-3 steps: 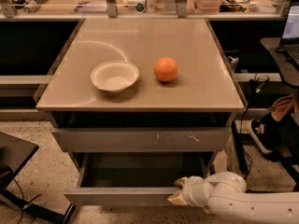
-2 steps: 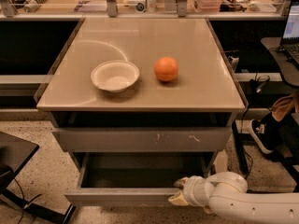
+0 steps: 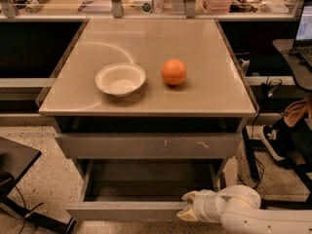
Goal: Open middle drawer
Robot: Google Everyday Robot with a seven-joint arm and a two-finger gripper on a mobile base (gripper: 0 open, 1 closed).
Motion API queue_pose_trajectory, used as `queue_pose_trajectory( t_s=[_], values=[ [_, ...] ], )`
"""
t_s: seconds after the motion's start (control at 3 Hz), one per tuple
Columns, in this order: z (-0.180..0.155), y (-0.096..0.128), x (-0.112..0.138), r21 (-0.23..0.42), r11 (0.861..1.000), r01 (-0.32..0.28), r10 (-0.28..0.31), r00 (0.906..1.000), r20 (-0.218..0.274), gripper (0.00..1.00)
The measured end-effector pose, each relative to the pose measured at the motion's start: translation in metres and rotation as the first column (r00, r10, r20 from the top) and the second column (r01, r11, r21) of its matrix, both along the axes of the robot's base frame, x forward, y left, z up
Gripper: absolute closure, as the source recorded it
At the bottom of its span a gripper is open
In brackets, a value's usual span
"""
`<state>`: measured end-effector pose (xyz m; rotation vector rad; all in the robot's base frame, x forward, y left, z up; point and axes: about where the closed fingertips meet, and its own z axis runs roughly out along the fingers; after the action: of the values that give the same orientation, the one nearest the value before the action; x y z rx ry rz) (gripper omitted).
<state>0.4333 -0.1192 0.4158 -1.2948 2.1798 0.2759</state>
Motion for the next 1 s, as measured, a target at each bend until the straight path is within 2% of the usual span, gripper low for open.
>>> queue_pose_trajectory(
  t_s=[1.0],
  values=[
    [0.002, 0.0016, -0.0085, -0.014, 1.0, -0.012, 0.012, 0.9999, 0.0, 1.0]
  ],
)
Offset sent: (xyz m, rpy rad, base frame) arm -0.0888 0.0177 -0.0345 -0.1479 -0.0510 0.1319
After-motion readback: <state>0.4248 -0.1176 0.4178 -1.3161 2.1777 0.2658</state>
